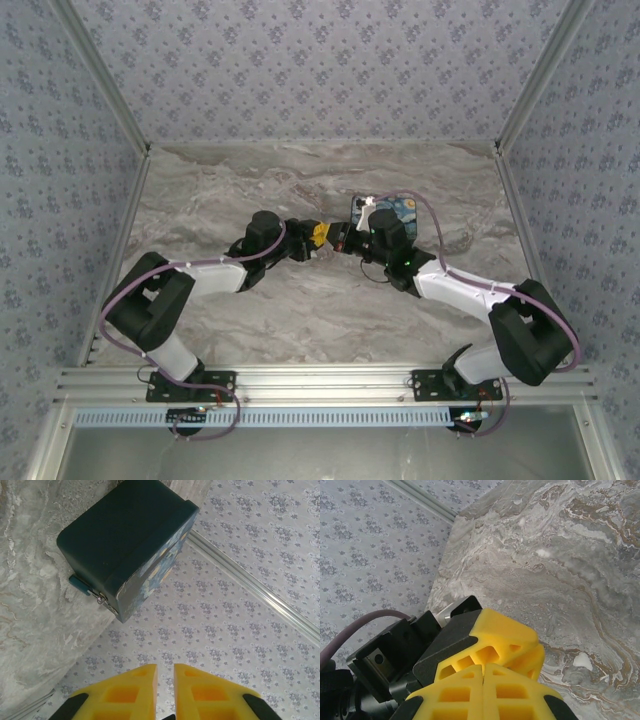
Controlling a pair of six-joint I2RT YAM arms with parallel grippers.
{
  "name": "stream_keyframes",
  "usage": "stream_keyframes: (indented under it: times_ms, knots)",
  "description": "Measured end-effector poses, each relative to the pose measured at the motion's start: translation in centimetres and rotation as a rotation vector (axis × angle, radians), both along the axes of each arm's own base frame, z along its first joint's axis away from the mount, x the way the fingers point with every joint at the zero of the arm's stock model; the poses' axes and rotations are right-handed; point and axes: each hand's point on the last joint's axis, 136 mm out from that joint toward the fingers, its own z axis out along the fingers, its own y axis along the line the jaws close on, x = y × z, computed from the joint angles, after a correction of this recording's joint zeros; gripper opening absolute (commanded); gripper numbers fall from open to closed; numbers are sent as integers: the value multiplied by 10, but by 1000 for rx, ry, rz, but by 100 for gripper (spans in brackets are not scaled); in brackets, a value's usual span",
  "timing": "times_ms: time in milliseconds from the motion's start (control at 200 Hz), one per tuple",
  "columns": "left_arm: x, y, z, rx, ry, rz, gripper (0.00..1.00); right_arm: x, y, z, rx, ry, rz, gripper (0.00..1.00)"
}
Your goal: Unlock the padlock with the key
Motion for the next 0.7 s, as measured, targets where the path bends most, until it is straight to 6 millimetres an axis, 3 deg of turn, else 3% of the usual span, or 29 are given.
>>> stream_keyframes:
  times_ms: [245,450,590,700]
  knots:
    - [0,1,-2,4,1,7,0,-4,-4,-5,-4,9,-4,0]
    - [1,2,-2,4,1,12,0,-5,-6,-5,6,16,-10,0]
    - [4,4,0,2,3,12,0,-4,-10,-6,13,22,-16,21]
    - [21,12,8,44,-39,26,0,-6,-20,-3,20,11,-18,36]
